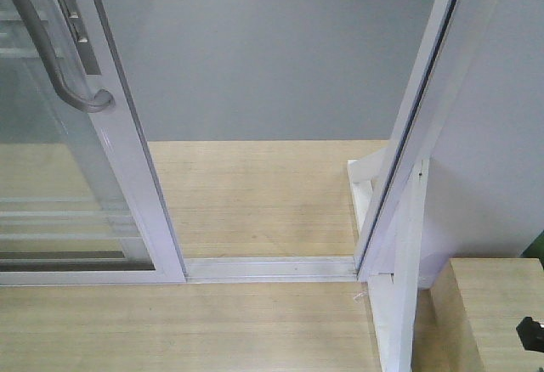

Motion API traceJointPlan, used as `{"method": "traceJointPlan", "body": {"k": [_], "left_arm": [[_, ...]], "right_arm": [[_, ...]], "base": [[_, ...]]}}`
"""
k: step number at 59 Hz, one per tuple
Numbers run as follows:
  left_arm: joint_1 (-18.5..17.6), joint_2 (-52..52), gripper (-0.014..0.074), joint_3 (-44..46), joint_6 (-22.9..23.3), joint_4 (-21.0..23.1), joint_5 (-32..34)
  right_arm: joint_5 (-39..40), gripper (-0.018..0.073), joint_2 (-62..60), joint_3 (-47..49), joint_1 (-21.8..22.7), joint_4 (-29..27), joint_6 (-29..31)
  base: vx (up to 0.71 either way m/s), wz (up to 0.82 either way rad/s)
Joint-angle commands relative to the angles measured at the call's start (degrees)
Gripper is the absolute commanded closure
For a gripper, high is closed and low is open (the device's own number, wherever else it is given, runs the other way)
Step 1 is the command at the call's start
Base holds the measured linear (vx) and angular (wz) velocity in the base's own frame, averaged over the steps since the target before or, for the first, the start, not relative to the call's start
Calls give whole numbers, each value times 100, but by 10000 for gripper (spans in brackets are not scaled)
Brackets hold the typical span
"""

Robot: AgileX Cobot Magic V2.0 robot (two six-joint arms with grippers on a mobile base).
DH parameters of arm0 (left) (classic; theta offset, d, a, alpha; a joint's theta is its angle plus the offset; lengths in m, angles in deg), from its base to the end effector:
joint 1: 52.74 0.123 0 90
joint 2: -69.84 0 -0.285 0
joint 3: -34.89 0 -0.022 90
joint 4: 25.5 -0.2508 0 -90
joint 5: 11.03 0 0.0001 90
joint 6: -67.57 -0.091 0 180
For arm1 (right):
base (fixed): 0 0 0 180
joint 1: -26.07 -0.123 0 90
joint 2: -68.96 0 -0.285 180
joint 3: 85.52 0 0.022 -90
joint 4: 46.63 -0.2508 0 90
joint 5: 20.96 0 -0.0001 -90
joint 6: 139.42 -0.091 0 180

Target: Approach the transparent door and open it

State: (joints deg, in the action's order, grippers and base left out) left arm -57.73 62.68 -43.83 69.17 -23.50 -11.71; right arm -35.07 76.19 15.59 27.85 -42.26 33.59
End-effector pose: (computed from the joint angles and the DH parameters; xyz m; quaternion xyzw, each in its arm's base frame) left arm 0.0564 -0.0050 0.2038 0.0085 0.6855 -0.0547 0.7260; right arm 0.0555 -0.0034 0.1816 0.0363 0.7662 -0.0017 0.6415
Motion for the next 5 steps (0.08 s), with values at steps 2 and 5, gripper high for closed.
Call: {"method": "traceJointPlan", "body": {"k": [2,5], "left_arm": [[-24,74,602,-177,48,13,468],[-24,74,602,-177,48,13,468]], "right_arm": [[448,567,-89,-81,31,21,33],[448,567,-89,-81,31,21,33]], "base": [[0,0],[0,0]]}}
